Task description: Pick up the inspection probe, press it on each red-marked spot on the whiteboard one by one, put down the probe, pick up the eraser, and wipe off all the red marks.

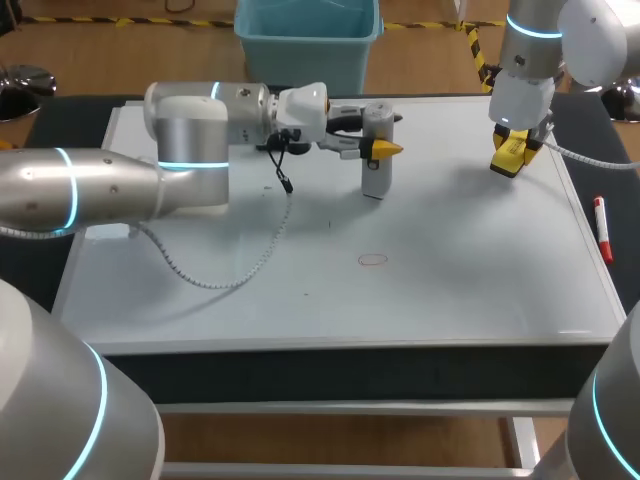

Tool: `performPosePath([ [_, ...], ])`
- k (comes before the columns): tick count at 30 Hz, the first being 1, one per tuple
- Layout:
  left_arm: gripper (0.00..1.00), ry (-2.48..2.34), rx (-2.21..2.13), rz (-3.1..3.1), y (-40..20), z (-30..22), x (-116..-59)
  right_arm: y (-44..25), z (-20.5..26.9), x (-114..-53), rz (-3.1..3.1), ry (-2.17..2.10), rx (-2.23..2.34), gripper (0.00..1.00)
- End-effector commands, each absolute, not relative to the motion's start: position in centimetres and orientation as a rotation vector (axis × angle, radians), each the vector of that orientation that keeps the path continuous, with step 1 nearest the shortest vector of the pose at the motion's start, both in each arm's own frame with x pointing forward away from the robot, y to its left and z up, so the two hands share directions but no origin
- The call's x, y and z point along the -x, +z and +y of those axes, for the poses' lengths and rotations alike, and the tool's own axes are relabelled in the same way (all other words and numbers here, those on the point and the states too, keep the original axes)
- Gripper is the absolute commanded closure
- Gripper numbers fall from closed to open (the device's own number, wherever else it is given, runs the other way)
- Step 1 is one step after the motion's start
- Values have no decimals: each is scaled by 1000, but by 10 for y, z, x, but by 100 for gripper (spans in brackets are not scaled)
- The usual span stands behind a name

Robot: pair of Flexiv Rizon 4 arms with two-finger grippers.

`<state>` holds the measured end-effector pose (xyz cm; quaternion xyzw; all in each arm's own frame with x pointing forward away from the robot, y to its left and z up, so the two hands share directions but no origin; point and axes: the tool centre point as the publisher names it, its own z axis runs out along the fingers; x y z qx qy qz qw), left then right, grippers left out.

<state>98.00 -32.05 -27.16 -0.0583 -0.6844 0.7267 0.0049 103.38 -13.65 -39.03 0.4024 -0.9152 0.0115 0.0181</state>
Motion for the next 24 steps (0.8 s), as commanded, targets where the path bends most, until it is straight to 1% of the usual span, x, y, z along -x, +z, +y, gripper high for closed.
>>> performPosePath([
  [1, 100, 2282, 191, -2127, -276, -323, -984, -389, -137, -1034, -2838, 38, -1251, 100],
  [24, 100, 2268, 184, -2126, -281, -321, -985, -389, -137, -1034, -2838, 38, -1251, 100],
])
